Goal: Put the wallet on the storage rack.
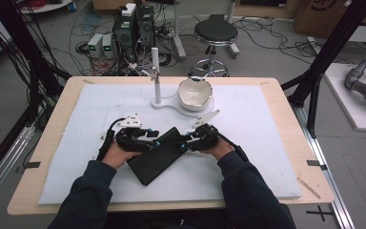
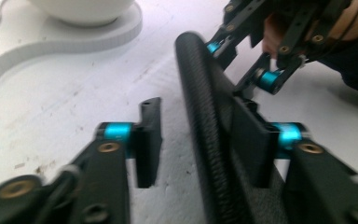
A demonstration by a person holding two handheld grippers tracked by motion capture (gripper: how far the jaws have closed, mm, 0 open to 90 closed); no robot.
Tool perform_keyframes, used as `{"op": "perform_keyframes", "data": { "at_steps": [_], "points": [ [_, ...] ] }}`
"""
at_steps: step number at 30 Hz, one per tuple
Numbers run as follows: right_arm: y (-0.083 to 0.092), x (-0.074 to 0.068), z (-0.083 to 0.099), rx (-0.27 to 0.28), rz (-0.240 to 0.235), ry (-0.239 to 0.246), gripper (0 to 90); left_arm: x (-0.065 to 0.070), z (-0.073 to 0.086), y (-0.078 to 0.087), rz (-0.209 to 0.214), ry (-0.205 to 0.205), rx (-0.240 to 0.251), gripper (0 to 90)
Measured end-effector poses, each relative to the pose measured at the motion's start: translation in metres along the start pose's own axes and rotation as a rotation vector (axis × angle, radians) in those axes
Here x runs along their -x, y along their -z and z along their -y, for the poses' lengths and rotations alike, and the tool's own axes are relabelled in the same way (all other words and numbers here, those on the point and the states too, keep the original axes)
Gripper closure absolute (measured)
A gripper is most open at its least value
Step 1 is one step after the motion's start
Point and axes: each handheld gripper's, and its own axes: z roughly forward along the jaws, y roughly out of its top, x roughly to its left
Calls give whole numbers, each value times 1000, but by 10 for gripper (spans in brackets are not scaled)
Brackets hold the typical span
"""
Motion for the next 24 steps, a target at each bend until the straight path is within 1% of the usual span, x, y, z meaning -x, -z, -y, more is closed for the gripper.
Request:
{"op": "perform_keyframes", "data": {
  "at_steps": [2,5,7,10,12,14,16,19,20,21,22,23,24],
  "points": [
    [1,-1,0,-3,10,11,650,0,0,3,-1,19,-20,469],
    [3,-3,0,-12,16,21,660,0,1,8,15,46,-40,432],
    [4,-4,0,-10,24,29,661,0,5,12,24,60,-36,426],
    [6,-5,0,-9,26,32,660,-3,12,19,34,115,-15,401],
    [6,-5,0,-7,26,33,660,-5,16,25,32,135,-8,392],
    [6,-6,0,-7,27,28,660,-5,20,31,30,145,0,369],
    [6,-6,0,-10,28,31,659,-4,25,36,49,134,-9,352],
    [6,-5,0,-11,30,33,658,-3,33,37,83,129,-54,334],
    [6,-5,0,-10,29,35,658,-2,35,36,94,125,-71,335],
    [5,-5,0,-9,31,36,658,-2,36,35,111,118,-82,356],
    [5,-5,0,-8,28,29,656,-1,36,34,137,88,-81,447],
    [6,-5,0,-9,28,32,650,2,35,34,140,44,-79,580],
    [6,-5,0,-9,28,35,644,2,35,34,143,38,-71,612]
  ]
}}
